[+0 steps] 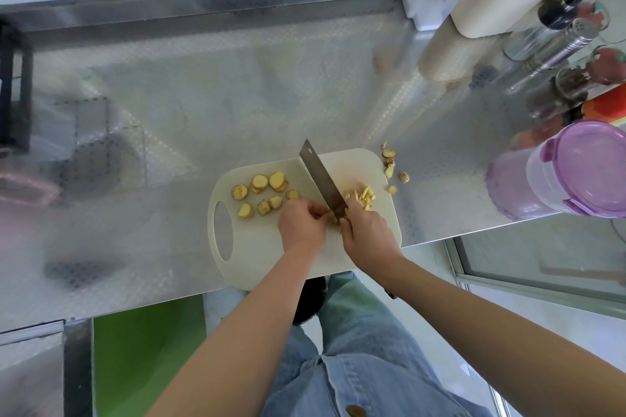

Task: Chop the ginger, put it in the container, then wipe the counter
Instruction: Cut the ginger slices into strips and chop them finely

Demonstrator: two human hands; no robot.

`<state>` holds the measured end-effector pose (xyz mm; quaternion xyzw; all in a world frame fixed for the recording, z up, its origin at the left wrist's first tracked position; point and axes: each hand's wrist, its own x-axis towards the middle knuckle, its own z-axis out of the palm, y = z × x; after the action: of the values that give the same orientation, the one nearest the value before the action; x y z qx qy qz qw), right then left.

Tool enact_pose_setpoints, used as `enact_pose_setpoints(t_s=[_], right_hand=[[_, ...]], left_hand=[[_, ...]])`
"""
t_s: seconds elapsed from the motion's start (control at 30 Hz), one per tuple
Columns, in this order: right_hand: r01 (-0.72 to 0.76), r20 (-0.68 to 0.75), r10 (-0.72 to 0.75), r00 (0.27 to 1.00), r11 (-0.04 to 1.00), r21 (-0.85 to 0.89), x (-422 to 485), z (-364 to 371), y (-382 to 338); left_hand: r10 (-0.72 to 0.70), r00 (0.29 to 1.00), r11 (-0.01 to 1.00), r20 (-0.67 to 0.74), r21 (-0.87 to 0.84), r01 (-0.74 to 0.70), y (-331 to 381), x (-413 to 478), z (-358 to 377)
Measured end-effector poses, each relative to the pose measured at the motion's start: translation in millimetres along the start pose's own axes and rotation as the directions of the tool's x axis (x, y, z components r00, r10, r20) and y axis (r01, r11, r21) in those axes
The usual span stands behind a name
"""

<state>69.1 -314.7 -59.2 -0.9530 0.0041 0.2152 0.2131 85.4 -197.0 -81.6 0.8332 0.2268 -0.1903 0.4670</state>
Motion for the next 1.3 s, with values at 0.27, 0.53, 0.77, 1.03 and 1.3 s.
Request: enact_pose_setpoints(t_s=[0.27,0.53,0.77,1.03,1.3], right_hand=[[0.022,-0.102,-0.009,0.995,0.992,0.124,14,-8,1],[0.021,-0.007,-0.021,1.000,0.999,0.043,-8,-5,4],[-0.015,-0.025,0.017,1.000,0.999,0.047,-3,2,-6],[-0.001,-0.095,0.013,0.995,0.992,0.130,3,-2,-6],[0.000,-0.005,0.000,1.000,0.998,0.058,-9,-6,-3]], left_hand=[[-0.006,1.000,1.000,-0.017,0.023,0.006,1,-3,0],[-0.008,1.000,1.000,-0.012,0.027,0.008,3,-4,-2],[-0.010,1.000,0.999,-0.005,0.042,0.010,3,-3,-1],[-0.007,1.000,0.999,-0.013,0.048,0.008,4,-5,-3],[-0.017,0.999,0.999,-0.037,0.032,0.019,4,-5,-1]])
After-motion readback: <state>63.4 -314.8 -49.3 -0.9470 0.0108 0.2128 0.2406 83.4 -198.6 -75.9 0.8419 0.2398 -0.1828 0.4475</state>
